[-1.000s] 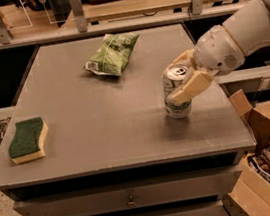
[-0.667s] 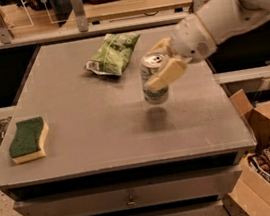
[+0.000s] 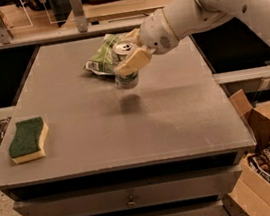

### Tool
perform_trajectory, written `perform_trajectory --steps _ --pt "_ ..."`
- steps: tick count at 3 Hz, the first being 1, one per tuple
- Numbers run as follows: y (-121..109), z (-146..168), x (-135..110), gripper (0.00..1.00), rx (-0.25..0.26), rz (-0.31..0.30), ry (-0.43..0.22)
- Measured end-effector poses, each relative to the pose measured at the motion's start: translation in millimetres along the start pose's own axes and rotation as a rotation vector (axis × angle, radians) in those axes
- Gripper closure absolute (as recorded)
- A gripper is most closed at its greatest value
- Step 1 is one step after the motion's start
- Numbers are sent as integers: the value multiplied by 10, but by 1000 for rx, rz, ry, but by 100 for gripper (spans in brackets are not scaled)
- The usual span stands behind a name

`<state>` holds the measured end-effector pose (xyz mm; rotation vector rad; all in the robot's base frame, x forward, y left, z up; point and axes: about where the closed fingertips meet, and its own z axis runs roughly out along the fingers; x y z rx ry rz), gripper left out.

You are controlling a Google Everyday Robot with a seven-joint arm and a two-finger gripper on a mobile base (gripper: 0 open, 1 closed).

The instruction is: Move 7up can near green jalapeno chip bag

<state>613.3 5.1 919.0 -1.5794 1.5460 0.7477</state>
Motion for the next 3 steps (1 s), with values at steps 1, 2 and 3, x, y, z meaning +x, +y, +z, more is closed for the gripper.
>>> perform_trajectory --steps 1,2,3 --pt "-251 151 -41 85 55 -7 16" --pt "-381 235 -23 61 82 -11 86" --pt "-448 236 22 38 62 -3 164"
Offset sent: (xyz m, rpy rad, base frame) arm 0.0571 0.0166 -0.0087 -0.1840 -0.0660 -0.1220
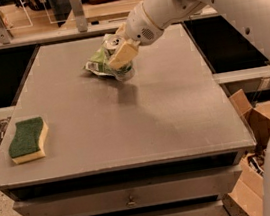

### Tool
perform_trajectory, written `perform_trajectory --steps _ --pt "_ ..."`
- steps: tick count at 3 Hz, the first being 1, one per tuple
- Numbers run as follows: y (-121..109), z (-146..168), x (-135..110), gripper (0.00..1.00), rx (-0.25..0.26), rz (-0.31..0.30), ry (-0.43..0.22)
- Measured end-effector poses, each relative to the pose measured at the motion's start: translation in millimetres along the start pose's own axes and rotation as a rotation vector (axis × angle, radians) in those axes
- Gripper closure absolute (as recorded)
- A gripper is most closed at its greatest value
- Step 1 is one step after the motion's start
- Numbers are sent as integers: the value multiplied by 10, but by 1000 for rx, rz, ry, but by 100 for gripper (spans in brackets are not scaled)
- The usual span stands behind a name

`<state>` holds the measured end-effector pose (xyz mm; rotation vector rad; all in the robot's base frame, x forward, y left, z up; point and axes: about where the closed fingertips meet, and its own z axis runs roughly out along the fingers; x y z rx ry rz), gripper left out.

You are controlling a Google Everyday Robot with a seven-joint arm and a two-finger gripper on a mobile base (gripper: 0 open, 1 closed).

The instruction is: Move 7up can near green jalapeno chip bag

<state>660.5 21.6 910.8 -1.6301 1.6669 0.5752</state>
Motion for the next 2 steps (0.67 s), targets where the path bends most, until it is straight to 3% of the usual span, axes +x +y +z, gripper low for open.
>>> perform_trajectory --steps 1,2 --pt "60 -62 116 15 -71 12 70" --pt "154 -178 318 0 -132 55 106"
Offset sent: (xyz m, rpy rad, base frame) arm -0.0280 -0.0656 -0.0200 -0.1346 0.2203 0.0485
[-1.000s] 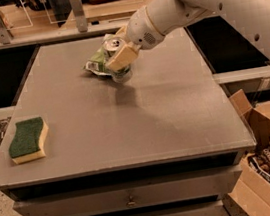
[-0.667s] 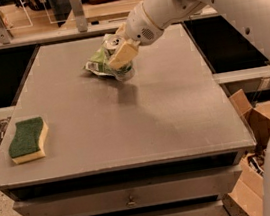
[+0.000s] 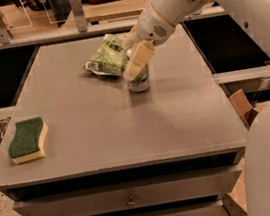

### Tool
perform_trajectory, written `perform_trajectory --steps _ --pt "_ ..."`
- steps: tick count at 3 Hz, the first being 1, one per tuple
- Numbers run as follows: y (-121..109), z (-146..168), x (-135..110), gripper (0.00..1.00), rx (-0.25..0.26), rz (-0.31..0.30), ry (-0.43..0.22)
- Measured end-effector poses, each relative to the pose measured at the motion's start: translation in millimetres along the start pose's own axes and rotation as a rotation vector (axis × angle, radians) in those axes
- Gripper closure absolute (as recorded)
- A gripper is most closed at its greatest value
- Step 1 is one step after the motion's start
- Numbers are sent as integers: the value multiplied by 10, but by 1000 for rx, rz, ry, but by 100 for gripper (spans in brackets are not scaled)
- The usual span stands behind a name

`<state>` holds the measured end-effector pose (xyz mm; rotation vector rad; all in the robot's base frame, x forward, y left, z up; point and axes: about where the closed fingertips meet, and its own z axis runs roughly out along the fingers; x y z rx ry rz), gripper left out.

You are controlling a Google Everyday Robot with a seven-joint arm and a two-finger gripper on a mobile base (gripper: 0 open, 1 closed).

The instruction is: Move 7up can near green jalapeno chip bag

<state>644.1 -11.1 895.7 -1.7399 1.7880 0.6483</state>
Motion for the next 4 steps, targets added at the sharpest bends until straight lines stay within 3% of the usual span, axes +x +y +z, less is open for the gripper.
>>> perform_trajectory --steps 2,4 --pt "100 33 488 0 -81 146 -69" --pt "127 -263 589 0 -56 139 -118"
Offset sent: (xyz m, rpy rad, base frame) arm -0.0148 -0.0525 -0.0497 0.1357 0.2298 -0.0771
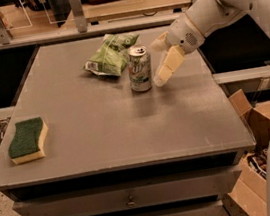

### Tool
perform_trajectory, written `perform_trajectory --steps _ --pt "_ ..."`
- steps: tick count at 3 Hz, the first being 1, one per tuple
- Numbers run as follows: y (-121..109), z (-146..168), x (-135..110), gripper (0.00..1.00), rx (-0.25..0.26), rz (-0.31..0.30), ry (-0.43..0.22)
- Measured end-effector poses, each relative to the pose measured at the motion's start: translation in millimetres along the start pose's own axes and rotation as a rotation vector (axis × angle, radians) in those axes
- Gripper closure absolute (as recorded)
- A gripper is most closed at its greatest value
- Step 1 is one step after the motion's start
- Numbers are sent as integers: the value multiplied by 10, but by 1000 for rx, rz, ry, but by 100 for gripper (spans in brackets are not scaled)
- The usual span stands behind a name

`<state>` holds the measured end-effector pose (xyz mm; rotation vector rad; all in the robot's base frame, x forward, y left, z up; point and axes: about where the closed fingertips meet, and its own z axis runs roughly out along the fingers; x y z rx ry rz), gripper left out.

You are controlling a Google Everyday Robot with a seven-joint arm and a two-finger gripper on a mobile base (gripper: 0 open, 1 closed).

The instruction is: Move 7up can near green jalapeno chip bag

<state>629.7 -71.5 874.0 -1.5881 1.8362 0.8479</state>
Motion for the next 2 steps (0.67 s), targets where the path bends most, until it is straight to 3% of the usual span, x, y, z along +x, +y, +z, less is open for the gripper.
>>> perform_trajectory --steps 1,2 --pt "31 -278 23 0 49 -43 -32" --pt "32 -310 43 0 55 -48 -34"
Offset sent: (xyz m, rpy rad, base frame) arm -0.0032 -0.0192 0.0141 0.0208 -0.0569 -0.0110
